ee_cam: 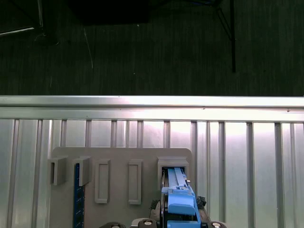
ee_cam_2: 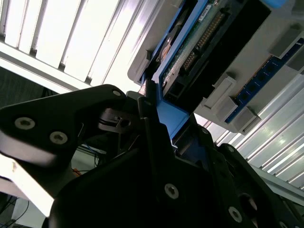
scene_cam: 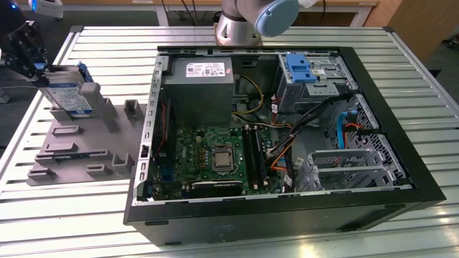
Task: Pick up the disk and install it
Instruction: 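Pick up the disk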
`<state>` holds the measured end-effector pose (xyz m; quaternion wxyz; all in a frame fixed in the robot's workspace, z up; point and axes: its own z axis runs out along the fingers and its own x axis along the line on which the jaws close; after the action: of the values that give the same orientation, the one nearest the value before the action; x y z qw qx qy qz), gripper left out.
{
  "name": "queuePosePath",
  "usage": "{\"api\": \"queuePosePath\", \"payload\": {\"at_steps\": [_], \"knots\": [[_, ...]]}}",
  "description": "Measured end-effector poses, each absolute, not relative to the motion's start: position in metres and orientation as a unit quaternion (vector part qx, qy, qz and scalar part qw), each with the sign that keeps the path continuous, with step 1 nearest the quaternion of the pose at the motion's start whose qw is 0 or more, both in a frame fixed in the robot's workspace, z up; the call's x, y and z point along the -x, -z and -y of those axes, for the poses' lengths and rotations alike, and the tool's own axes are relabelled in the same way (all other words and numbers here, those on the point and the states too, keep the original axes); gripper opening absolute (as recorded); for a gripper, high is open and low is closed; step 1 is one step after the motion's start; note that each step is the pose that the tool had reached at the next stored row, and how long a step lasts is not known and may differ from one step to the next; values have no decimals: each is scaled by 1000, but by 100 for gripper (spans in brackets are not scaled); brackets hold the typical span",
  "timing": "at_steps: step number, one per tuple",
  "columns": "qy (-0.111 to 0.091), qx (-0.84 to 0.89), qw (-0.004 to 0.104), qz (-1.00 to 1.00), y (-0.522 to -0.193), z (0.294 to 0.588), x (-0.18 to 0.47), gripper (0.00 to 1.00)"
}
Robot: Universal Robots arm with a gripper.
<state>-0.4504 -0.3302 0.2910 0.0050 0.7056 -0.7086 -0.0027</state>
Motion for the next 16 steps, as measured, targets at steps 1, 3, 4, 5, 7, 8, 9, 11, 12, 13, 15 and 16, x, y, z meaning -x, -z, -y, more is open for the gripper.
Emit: {"api": "queuePosePath", "payload": {"at_steps": [1,3,4,5,7,8,9,11,12,13,15,16], "knots": [[3,-706,5,709,-291,330,450,36],[3,-706,5,709,-291,330,450,36],[3,-706,5,709,-291,330,450,36],[3,-706,5,709,-291,330,450,36],[3,-706,5,709,-291,330,450,36],[3,-706,5,709,-292,330,450,36],[3,-706,5,709,-292,330,450,36],[3,-706,5,709,-294,330,450,36],[3,-706,5,709,-295,330,450,36],[3,-706,5,709,-295,330,450,36],[3,-706,5,709,-297,330,450,36],[3,-706,5,709,-298,330,450,36]]}}
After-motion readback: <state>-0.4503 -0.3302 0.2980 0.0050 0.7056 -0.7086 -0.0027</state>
